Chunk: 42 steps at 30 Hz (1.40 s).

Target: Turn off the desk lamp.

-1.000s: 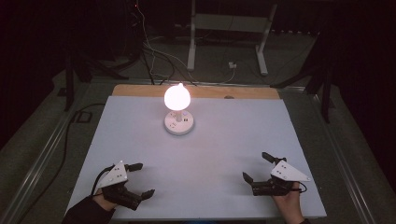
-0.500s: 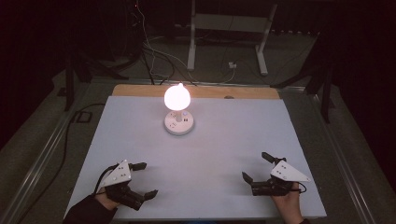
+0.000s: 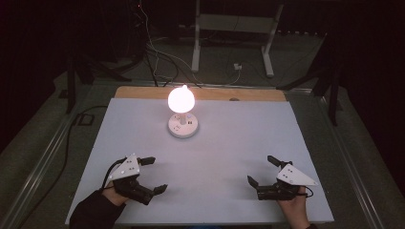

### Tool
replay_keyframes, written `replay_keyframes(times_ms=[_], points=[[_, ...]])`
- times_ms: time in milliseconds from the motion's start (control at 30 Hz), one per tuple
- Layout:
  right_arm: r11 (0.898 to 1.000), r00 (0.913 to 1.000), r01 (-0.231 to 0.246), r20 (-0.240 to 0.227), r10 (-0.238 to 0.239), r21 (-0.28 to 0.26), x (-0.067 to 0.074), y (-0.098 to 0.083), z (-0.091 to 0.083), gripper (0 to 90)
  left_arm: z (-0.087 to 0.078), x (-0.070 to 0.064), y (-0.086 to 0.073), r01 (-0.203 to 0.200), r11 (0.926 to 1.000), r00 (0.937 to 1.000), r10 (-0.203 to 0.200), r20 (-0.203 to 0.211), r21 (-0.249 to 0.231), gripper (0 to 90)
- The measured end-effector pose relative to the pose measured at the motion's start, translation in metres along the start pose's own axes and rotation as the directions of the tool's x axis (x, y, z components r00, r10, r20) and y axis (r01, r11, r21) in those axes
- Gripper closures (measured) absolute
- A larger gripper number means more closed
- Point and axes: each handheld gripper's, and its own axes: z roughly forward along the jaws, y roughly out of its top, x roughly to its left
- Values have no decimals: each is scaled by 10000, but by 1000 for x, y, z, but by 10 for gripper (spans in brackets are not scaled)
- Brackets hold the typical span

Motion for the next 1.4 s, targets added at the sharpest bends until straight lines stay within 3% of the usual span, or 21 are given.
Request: replay_keyframes(times_ms=[500,767,900,1000,1400], points=[[10000,10000,-7,-16,7,26,-1,0,0,0,23,5,24,-19,10000,10000,19,2,53,4],[10000,10000,-73,-59,73,59,-1,0,0,0,32,10,33,198,9998,9997,-197,-113,58,4],[10000,10000,-36,-67,37,21,-1,0,0,0,39,10,38,81,9999,9996,-77,-259,149,4],[10000,10000,-52,-80,52,38,-1,0,0,0,45,10,41,117,9998,9998,-115,-149,135,4],[10000,9999,-74,-92,73,-6,-1,0,-1,0,70,16,47,189,9994,9966,-164,-805,294,4]])
